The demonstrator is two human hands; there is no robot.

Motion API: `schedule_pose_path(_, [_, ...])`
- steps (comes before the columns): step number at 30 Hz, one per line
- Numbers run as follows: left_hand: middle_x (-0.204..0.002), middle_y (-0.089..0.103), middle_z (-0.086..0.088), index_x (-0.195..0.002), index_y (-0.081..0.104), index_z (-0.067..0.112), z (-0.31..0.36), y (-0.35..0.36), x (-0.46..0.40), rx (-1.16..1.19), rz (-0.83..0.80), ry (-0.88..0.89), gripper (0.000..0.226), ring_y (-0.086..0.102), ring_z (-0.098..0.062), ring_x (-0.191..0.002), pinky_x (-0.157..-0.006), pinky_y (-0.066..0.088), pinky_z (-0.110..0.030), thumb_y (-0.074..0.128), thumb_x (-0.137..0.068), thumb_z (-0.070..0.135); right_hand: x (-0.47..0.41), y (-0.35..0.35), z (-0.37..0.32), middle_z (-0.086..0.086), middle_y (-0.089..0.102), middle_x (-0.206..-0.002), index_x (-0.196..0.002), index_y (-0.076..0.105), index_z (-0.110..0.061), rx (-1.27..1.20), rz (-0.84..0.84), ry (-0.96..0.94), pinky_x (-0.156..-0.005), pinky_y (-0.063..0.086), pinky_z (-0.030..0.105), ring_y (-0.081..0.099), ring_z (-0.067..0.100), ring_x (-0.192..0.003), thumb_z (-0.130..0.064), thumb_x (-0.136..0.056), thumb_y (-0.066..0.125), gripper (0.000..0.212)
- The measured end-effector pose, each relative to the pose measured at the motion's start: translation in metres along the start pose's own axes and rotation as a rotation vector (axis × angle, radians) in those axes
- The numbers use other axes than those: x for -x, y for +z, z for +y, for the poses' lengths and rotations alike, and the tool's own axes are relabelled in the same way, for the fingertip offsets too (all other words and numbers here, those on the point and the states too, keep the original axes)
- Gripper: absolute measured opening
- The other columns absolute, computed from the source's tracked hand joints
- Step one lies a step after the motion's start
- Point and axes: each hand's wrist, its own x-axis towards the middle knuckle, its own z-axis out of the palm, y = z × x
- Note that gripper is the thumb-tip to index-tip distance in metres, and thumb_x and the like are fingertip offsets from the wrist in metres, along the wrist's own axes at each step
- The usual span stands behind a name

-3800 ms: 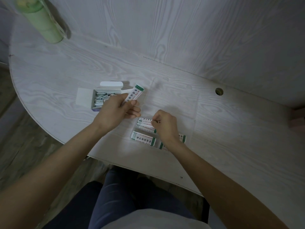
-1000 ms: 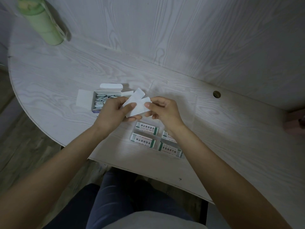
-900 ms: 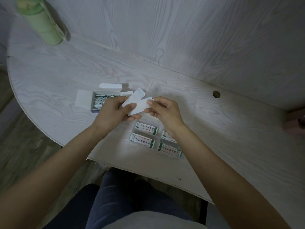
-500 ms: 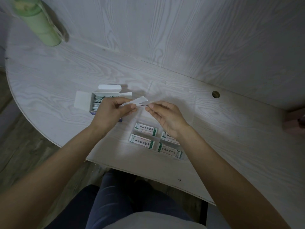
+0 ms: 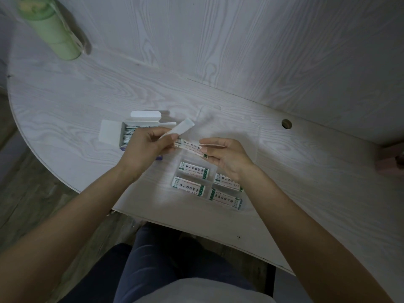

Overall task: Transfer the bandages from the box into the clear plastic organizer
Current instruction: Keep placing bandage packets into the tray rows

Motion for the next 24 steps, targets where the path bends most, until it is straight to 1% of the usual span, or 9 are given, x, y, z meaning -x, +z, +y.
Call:
schedule_pose_path(3, [-0.089,0.07,-0.002,-0.089,0.069,0.015,0.0,-0.002,-0.001,-0.001,0.025,0.006,0.011,0.069,-0.009,-0.063,-0.065,0.058,-0.03,0.059,-0.091,0.014,0.0,-0.005,0.008,0.004,0.07,-0.09,-0.095,0.071,-0.006,0.258,0.107,-0.061,-0.067,0.054,0.015,0.067,0.011,-0.081,0.011,-0.081,0.065,0.023])
schedule_pose_path(6, [-0.086,0.071,0.004,-0.089,0.068,0.016,-0.001,-0.003,0.0,-0.007,0.023,0.005,0.012,0.069,-0.011,-0.06,-0.059,0.057,-0.029,0.057,-0.093,0.014,-0.003,-0.008,0.02,0.001,0.071,-0.091,-0.09,0.072,-0.013,0.464,0.212,-0.163,-0.079,0.053,0.02,0.067,0.009,-0.084,0.007,-0.08,0.067,0.023])
schedule_pose_path(8, [-0.088,0.071,0.004,-0.09,0.067,0.017,-0.002,-0.002,-0.001,-0.003,0.024,0.004,0.012,0.069,-0.012,-0.059,-0.059,0.057,-0.028,0.057,-0.093,0.013,-0.001,-0.006,0.026,0.001,0.071,-0.095,-0.093,0.073,-0.011,0.595,0.235,-0.234,-0.08,0.05,0.012,0.065,0.004,-0.084,0.006,-0.083,0.065,0.021])
schedule_pose_path(10, [-0.086,0.071,0.005,-0.089,0.067,0.018,-0.002,0.0,-0.001,0.002,0.022,0.006,0.012,0.068,-0.01,-0.058,-0.058,0.056,-0.025,0.057,-0.093,0.013,0.0,-0.001,0.031,0.005,0.071,-0.101,-0.1,0.072,-0.006,0.785,0.219,-0.327,-0.081,0.046,0.006,0.065,0.008,-0.091,0.006,-0.086,0.061,0.022])
schedule_pose_path(13, [-0.082,0.071,0.007,-0.087,0.068,0.018,-0.002,0.001,0.0,-0.007,0.016,0.011,0.013,0.067,-0.009,-0.057,-0.057,0.055,-0.022,0.057,-0.092,0.012,-0.001,0.007,0.037,0.011,0.07,-0.106,-0.105,0.07,-0.002,1.017,0.15,-0.404,-0.082,0.043,0.01,0.065,0.018,-0.098,0.008,-0.089,0.053,0.026])
schedule_pose_path(16, [-0.078,0.072,0.01,-0.085,0.068,0.018,-0.003,0.002,0.0,-0.016,0.009,0.015,0.014,0.067,-0.009,-0.057,-0.057,0.054,-0.022,0.057,-0.092,0.013,-0.007,0.011,0.043,0.015,0.067,-0.1,-0.102,0.07,-0.002,1.208,0.095,-0.437,-0.082,0.049,0.028,0.063,0.025,-0.092,0.009,-0.089,0.049,0.027])
schedule_pose_path(18, [-0.079,0.072,0.01,-0.086,0.068,0.019,-0.003,0.001,0.0,-0.017,0.007,0.016,0.014,0.067,-0.009,-0.057,-0.057,0.054,-0.023,0.057,-0.092,0.013,-0.01,0.013,0.048,0.012,0.063,-0.095,-0.1,0.069,-0.004,1.385,0.092,-0.439,-0.075,0.051,0.037,0.061,0.027,-0.086,0.008,-0.087,0.05,0.026])
schedule_pose_path(21, [-0.084,0.071,0.005,-0.087,0.067,0.018,-0.002,-0.001,0.001,-0.009,0.003,0.008,0.014,0.068,-0.01,-0.057,-0.058,0.055,-0.024,0.056,-0.093,0.012,-0.008,0.017,0.051,0.005,0.061,-0.094,-0.102,0.067,-0.011,1.613,0.107,-0.449,-0.064,0.044,0.029,0.059,0.023,-0.086,0.004,-0.086,0.054,0.026])
schedule_pose_path(24, [-0.087,0.071,0.002,-0.088,0.067,0.017,-0.002,-0.002,0.0,-0.009,0.001,0.004,0.013,0.068,-0.011,-0.058,-0.059,0.056,-0.026,0.056,-0.093,0.012,-0.01,0.02,0.05,0.005,0.061,-0.1,-0.104,0.067,-0.012,1.722,0.086,-0.482,-0.066,0.035,0.027,0.054,0.021,-0.097,0.003,-0.085,0.055,0.026])
